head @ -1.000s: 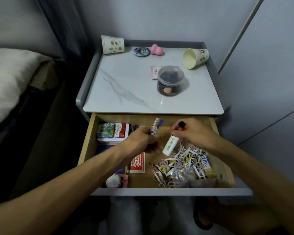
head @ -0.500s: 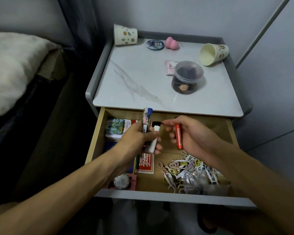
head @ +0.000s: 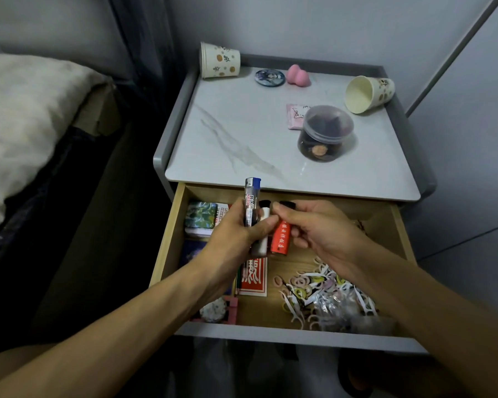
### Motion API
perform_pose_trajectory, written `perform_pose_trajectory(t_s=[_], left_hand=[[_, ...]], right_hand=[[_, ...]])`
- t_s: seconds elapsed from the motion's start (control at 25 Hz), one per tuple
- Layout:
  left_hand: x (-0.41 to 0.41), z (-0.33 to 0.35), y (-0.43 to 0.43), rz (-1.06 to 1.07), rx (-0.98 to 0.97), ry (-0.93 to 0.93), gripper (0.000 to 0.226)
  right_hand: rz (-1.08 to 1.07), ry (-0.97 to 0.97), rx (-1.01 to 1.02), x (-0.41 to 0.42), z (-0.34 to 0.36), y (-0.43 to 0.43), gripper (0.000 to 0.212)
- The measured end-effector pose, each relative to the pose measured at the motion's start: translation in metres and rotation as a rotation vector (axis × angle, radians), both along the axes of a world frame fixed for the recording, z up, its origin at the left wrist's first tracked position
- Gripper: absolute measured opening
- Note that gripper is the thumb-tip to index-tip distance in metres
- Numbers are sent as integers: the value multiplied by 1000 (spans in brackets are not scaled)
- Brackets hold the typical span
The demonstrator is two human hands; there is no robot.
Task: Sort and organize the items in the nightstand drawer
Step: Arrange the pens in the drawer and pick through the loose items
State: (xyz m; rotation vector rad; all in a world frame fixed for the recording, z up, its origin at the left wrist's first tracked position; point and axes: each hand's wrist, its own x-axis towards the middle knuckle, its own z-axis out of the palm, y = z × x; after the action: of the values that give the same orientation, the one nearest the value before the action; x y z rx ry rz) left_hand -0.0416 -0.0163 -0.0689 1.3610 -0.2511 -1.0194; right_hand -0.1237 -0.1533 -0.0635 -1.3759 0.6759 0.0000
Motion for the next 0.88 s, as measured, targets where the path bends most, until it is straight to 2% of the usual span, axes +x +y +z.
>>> perform_pose_trajectory(t_s=[0.16, 0.32, 0.44, 0.56, 0.72, 0.8, 0.88], left_hand=[[2, -5, 0, -43, 49, -72, 33], [4, -5, -1, -96, 65, -85, 33], [2, -5, -2, -120, 48, -126, 41], [1, -8, -3, -144, 62, -191, 49], [6, -8, 1, -144, 183, -275, 31], [13, -5, 8, -82, 237, -258, 21], [23, 0, 14, 35, 244, -244, 21]], right_hand=[[51, 27, -119, 2, 1, 3, 15], [80, 51, -234, 2, 1, 3, 18], [40, -38, -170, 4, 1, 4, 24], [8, -114, -124, 7, 0, 16, 21], [-132, -194, -147, 13, -1, 20, 18], [-221, -256, -137, 14, -1, 14, 19], [-213, -253, -131, 11, -6, 12, 18]])
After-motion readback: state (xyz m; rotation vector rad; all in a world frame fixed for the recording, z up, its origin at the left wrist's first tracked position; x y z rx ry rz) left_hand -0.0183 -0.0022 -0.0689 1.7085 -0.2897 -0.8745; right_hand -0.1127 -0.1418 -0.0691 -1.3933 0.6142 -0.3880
